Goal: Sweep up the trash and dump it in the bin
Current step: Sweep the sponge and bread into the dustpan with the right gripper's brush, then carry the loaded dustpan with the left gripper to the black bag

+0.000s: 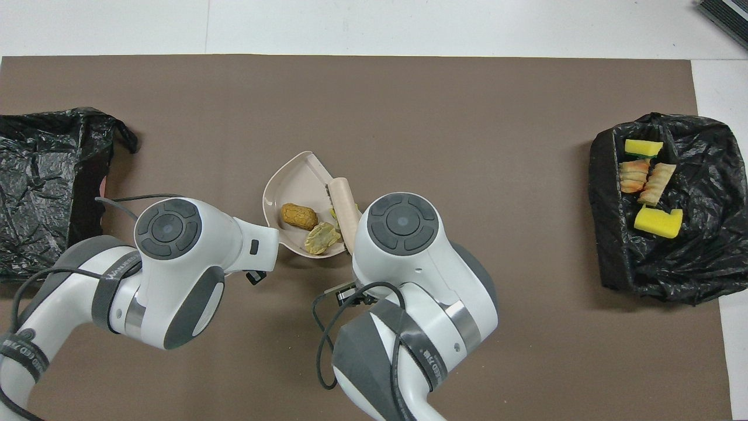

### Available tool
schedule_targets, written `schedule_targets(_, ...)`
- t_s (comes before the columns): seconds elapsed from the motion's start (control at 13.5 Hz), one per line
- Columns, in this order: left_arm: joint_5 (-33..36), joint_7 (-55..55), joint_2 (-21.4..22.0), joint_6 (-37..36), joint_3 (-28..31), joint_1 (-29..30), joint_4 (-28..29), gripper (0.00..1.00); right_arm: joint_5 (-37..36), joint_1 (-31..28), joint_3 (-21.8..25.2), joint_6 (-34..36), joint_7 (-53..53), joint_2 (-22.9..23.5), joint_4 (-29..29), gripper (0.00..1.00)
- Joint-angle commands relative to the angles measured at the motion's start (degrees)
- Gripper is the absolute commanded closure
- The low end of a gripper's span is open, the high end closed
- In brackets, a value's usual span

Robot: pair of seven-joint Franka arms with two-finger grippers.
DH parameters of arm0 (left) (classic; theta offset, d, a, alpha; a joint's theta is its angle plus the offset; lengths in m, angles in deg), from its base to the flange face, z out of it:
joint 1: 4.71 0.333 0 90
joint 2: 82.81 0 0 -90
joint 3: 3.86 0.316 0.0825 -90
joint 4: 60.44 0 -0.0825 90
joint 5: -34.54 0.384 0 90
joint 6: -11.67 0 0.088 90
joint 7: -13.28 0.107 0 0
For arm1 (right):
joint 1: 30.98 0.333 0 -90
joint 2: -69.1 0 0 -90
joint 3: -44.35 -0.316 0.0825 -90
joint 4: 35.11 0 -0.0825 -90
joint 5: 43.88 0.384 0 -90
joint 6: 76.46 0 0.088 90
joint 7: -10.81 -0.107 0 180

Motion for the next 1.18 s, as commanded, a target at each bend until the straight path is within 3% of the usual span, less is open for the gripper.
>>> schedule_targets(0.0, -2.0, -0.5, 1.3, 1.0, -0.1, 1.5, 1.1, 1.0, 1.5, -0.7, -1.1, 1.0, -2.0, -1.9, -0.5, 1.0)
schedule_targets(0.22, -2.3, -1.4, 2.3, 0.0, 0.0, 4.5, 1.0, 1.0, 1.5, -0.9, -1.1, 2.5, -3.2, -4.0, -2.1, 1.0)
schedule_targets(0.37, -2.3, -6.2, 5.2, -3.9, 0.0, 6.9, 0.9, 1.0, 1.5, -0.5, -1.2, 2.2, -9.0, -6.0, -4.9, 1.0)
schedule_targets(0.67, -2.3, -15.8, 7.5, -8.4, 0.0, 13.3, -3.9, 1.0, 1.5, 4.0, -1.2, -5.4, -17.8, -12.8, -15.8, 1.0)
schedule_targets(0.81, -2.3, -17.7, 7.5, -10.1, 0.0, 17.1, -6.4, 1.0, 2.0, 6.4, -1.3, -5.9, -24.5, -12.7, -16.5, 1.0)
schedule_targets(0.96, -2.3, -16.6, 7.2, -17.5, 0.0, 23.5, -9.7, 1.0, 2.0, 11.0, -1.3, -7.6, -27.2, -10.9, -16.7, 1.0)
schedule_targets(1.11, -2.3, -11.1, 6.3, -19.6, 0.1, 27.8, -12.8, 1.0, 2.1, 13.3, -1.3, -8.8, -30.0, -8.7, -16.4, 1.0)
